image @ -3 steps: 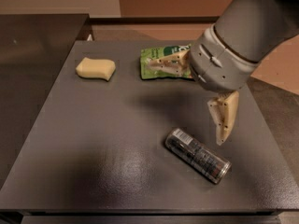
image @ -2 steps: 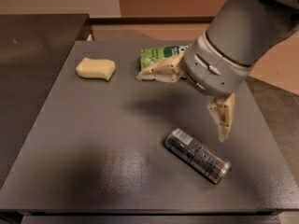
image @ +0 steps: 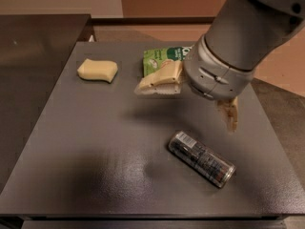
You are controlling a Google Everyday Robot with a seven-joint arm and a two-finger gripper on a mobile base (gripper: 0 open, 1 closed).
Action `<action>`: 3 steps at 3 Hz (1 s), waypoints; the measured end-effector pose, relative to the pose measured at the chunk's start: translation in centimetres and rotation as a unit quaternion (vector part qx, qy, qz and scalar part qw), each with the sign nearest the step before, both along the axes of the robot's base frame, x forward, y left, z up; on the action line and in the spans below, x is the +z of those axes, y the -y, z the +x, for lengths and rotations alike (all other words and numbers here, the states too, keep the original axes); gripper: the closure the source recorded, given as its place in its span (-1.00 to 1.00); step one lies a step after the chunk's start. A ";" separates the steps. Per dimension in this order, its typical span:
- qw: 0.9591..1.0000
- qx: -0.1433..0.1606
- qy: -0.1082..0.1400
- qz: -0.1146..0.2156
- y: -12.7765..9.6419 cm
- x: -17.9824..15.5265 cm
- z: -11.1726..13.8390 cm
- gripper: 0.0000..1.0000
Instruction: Place redbull can upright
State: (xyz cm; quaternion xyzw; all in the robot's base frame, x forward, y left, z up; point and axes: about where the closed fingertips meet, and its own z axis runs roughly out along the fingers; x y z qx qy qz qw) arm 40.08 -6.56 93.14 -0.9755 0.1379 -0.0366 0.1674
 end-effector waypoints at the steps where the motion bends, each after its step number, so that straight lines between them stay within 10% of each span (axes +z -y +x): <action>1: 1.000 0.000 0.000 0.000 0.0 0.0 0.0 -1.00; 3: 0.995 0.094 0.000 -0.028 0.9 0.7 -0.7 -1.00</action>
Offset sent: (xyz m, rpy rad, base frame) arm -0.0003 -0.0093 0.0010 -0.0583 0.0101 0.1300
